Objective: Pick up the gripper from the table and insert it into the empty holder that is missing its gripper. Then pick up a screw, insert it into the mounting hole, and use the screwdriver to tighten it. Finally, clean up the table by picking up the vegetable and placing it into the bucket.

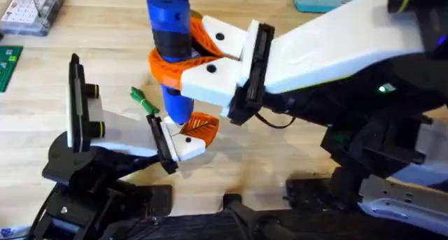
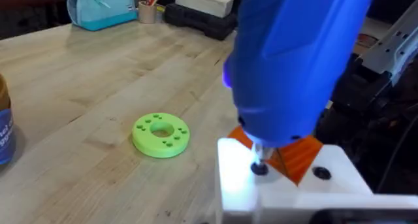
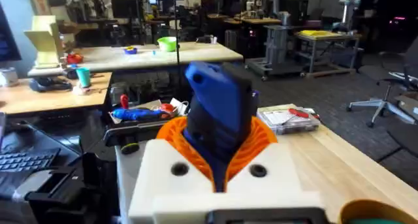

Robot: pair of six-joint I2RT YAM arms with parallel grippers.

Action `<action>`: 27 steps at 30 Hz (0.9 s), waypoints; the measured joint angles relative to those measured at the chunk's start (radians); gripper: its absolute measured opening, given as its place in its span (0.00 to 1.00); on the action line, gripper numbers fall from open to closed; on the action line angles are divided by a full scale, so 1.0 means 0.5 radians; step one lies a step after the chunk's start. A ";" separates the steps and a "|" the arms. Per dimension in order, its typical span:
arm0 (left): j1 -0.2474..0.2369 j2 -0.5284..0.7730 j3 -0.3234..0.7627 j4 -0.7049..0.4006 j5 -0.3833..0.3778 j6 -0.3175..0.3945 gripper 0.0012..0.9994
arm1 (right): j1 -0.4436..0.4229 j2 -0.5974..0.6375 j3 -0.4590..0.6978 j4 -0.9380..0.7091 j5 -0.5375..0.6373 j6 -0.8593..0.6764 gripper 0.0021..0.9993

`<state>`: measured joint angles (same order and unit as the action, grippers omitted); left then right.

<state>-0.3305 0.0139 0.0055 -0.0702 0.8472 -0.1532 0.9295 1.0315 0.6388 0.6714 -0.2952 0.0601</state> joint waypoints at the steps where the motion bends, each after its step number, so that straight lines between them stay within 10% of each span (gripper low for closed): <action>1: 0.000 0.000 0.000 0.000 0.003 0.001 0.01 | 0.000 0.000 0.002 0.000 -0.002 0.000 0.04; 27: 0.000 -0.002 0.003 -0.003 -0.009 -0.003 0.01 | -0.187 0.073 0.540 -0.511 -0.037 -0.073 0.04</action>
<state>-0.3305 0.0132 0.0071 -0.0715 0.8429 -0.1545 0.8358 1.0680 0.9087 0.4159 -0.3136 0.0236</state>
